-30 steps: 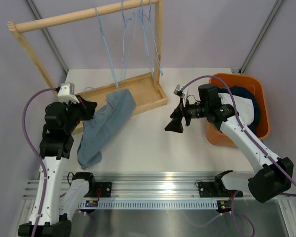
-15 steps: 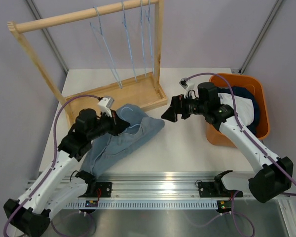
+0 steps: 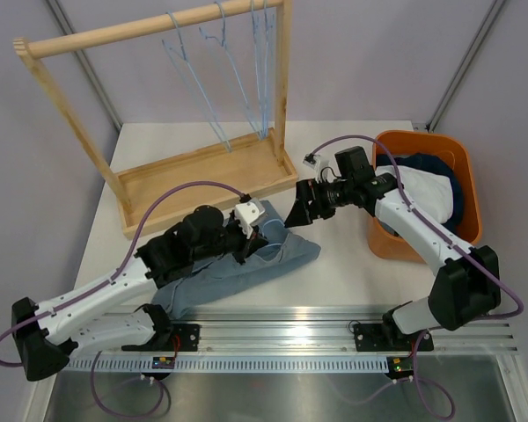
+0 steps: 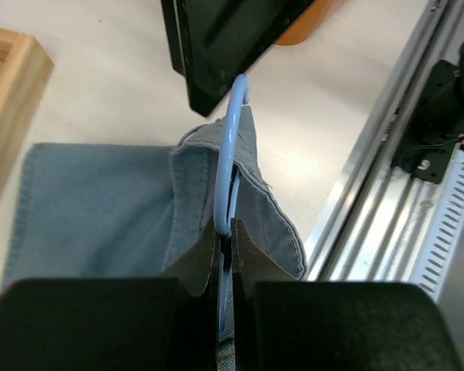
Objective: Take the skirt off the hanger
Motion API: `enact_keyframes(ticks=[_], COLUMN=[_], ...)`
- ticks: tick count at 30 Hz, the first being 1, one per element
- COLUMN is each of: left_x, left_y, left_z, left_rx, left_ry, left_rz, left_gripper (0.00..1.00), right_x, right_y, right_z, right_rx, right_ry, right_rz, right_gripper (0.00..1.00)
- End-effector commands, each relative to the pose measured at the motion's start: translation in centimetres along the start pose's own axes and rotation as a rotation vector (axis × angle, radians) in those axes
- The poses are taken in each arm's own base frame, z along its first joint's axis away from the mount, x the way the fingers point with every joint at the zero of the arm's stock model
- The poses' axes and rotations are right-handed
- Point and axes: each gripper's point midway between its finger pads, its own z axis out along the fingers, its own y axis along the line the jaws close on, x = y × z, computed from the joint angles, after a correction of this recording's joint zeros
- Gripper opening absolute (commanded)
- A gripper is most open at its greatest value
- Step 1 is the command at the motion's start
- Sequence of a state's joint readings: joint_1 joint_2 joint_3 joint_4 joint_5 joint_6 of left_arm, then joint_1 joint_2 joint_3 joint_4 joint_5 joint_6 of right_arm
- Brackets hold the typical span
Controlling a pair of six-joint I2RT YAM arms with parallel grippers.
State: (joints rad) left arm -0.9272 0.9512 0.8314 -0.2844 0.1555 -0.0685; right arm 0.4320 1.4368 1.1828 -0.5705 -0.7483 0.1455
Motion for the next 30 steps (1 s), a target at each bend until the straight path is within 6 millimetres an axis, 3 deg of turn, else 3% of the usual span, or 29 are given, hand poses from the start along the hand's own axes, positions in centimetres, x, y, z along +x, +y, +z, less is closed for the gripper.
enact_keyframes(ticks=[1, 8, 18, 23, 30], left_x=[-5.9, -9.1, -11.2, -11.2, -11.0], left_y=[1.1, 0.6, 0.1, -0.1, -0.4], left_z=[-0.7, -0.3, -0.3, -0.3, -0.3], left_rx=[-0.108, -0.149, -0.149, -0.142, -0.133], left_ry=[-0.136, -0.174, -0.189, -0.188, -0.186], left_rz=[0.184, 0.280, 0.331, 0.326, 0.326], left_gripper=[0.00, 0.00, 0.00, 0.00, 0.00], right_x=[0.3, 0.1, -0.6, -1.4, -2.8], right_y=[2.5, 2.9, -0.1, -1.5, -1.6], right_z=[-1.0, -1.7, -0.4, 0.0, 0.5], right_rx=[-0.102, -0.079, 0.071, 0.138, 0.144], right_ry=[0.051, 0.082, 0.103, 0.086, 0.077], right_rz=[-0.055, -0.048, 0.009, 0.019, 0.038], right_gripper=[1.00, 0.99, 0.99, 0.89, 0.68])
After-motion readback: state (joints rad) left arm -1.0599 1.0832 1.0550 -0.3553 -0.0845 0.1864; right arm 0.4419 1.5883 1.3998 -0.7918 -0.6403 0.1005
